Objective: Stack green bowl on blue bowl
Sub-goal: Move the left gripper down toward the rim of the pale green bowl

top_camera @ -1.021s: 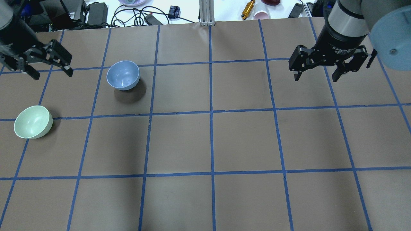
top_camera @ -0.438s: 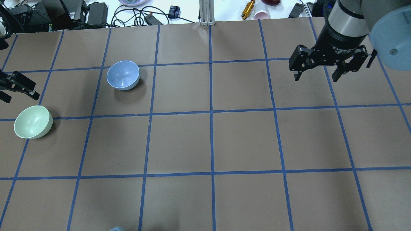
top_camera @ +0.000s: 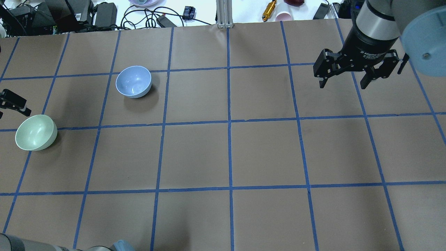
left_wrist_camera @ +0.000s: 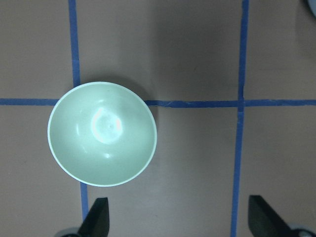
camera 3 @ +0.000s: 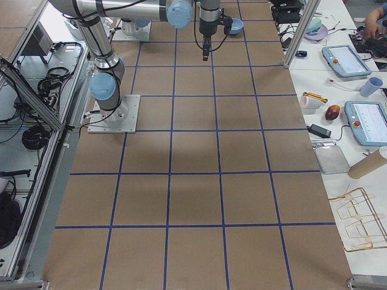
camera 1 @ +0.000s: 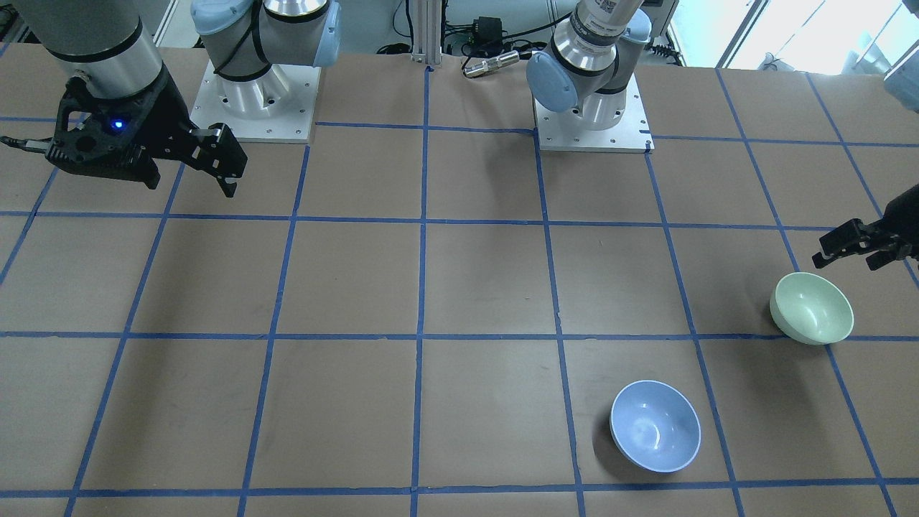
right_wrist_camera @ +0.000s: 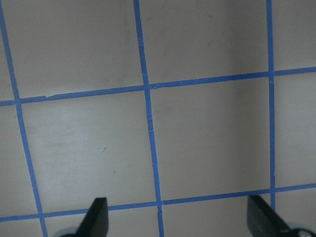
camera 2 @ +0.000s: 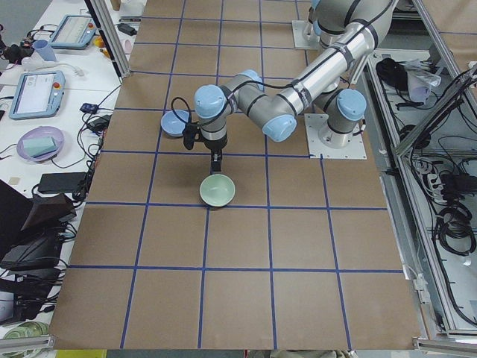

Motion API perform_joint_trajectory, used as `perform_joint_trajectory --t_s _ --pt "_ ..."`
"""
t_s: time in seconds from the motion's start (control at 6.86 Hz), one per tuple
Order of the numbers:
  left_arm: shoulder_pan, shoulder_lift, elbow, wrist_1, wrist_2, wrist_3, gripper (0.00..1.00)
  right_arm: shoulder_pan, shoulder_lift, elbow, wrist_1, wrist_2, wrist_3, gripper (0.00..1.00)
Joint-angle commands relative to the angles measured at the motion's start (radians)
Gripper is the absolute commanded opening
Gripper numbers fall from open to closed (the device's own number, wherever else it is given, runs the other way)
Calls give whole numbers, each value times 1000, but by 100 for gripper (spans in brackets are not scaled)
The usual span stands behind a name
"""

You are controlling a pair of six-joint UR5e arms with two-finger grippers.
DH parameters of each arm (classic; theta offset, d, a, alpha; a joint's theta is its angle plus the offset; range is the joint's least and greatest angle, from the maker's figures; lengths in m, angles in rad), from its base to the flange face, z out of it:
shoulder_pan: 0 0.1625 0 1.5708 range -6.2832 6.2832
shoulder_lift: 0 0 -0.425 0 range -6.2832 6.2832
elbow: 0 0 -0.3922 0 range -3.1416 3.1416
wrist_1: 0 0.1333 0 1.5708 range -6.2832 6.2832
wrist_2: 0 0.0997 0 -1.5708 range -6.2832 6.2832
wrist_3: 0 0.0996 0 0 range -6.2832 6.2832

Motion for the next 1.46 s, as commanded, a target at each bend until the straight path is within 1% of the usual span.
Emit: perform_joint_trajectory --t_s 0.0,0.29,0.44,0.58,0.88,1.31 --pt "69 -90 0 92 -3 82 100 0 0 -1 0 0 0 100" --pt "88 -174 3 169 -49 151 100 0 0 -1 0 0 0 100" --pt "107 -217 4 241 -59 168 100 0 0 0 0 0 0 100" --pt "112 -247 12 247 -75 215 100 0 0 -1 0 0 0 100" --pt "127 -279 1 247 -118 219 100 0 0 -1 0 0 0 100" --pt "127 -297 -2 235 -119 246 100 0 0 -1 0 0 0 100"
